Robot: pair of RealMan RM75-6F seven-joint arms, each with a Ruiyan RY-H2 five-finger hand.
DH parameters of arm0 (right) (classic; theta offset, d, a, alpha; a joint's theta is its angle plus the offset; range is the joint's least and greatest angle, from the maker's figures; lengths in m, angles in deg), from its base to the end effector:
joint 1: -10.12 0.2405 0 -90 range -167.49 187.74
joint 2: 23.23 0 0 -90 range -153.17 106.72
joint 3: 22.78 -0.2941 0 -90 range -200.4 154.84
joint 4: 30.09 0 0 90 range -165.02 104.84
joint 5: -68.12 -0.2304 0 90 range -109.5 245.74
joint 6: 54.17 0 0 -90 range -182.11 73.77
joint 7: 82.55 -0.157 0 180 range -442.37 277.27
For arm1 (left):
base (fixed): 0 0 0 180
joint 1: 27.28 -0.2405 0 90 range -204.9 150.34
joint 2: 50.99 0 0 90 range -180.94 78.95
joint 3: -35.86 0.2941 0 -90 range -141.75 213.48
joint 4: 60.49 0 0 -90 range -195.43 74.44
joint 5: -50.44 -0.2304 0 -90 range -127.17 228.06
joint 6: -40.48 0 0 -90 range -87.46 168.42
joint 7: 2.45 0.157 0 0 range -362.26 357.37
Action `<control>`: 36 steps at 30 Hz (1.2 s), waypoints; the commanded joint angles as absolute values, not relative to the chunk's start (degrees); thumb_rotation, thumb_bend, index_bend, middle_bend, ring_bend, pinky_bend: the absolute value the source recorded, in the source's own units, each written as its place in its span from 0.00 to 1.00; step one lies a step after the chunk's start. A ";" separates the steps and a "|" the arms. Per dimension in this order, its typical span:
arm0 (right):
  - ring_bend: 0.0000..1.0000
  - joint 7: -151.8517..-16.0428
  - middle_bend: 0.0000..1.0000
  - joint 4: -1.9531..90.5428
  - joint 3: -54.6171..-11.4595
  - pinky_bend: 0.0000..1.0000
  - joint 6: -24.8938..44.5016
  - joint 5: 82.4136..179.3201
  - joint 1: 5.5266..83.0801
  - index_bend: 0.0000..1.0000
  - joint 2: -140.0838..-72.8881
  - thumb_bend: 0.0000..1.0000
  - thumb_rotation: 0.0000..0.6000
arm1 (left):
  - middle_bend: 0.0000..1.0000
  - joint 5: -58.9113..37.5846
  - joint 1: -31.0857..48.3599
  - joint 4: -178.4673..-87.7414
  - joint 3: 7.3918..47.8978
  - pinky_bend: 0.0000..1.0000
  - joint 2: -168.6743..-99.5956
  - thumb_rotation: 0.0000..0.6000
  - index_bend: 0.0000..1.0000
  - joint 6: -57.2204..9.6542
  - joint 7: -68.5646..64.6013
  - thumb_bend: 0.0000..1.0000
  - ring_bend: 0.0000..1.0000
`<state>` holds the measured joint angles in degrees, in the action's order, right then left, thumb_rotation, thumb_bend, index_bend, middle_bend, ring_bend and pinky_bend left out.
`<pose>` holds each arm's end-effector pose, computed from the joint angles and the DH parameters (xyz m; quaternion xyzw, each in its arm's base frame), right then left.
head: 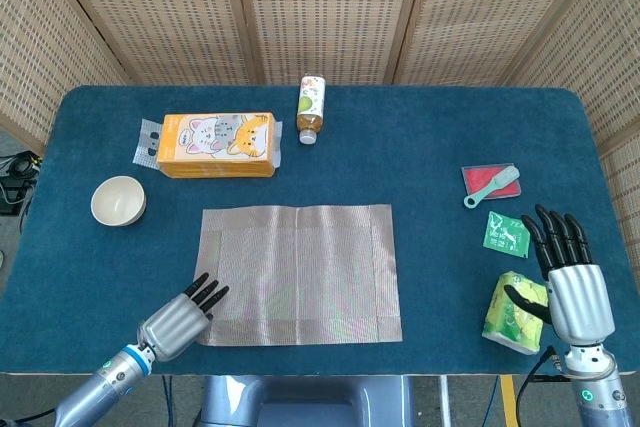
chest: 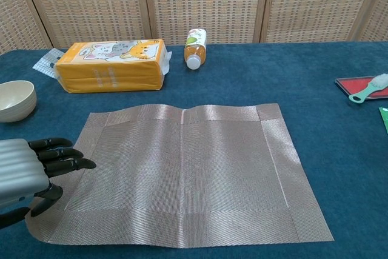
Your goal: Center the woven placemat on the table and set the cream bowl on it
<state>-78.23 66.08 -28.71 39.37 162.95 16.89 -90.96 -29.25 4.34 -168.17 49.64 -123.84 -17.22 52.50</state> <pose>-0.2910 -0.2136 0.1523 0.5867 -0.3008 0.5015 0.5602 -0.2345 0.2075 -0.0086 -0.9148 -0.1341 -0.1517 0.3495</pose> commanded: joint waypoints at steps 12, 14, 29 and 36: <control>0.00 -77.69 0.00 66.17 -28.83 0.00 39.65 163.07 16.71 0.00 -91.07 0.00 1.00 | 0.00 -35.77 1.26 -169.80 48.60 0.00 -115.13 1.00 0.00 -24.95 37.33 0.00 0.00; 0.00 -77.72 0.00 66.21 -28.81 0.00 39.60 163.09 16.72 0.00 -91.06 0.00 1.00 | 0.00 -36.67 0.40 -168.75 47.44 0.00 -114.15 1.00 0.00 -27.59 32.78 0.00 0.00; 0.00 -77.59 0.00 66.41 -28.58 0.00 39.28 163.43 16.74 0.00 -91.13 0.00 1.00 | 0.00 -19.32 1.05 -140.38 34.50 0.00 -121.00 1.00 0.08 -20.70 4.44 0.00 0.00; 0.00 -77.15 0.00 66.34 -28.59 0.00 38.75 163.16 16.91 0.00 -91.42 0.00 1.00 | 0.00 -19.95 2.70 -128.11 34.21 0.00 -126.81 1.00 0.22 -13.49 -4.14 0.00 0.00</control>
